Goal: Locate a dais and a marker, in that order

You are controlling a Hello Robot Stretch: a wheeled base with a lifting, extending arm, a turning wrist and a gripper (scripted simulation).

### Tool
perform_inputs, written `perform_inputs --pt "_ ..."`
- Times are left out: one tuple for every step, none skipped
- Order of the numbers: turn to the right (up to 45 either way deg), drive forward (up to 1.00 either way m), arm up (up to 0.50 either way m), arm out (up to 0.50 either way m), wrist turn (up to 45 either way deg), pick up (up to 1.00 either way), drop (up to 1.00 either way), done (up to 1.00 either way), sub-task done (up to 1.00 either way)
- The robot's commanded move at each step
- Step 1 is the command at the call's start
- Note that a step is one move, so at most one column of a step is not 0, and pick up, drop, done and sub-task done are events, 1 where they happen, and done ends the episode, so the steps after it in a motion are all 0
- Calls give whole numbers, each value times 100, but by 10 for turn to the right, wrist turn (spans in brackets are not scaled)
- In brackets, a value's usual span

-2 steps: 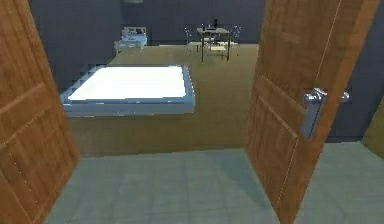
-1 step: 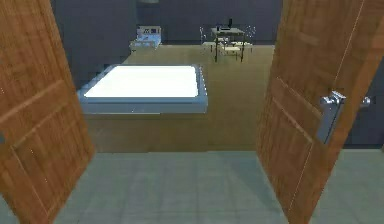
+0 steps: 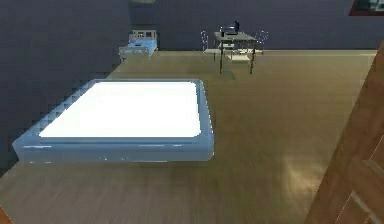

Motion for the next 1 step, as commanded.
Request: perform_inputs --pt "0 85 0 0 0 0 0 0 0"
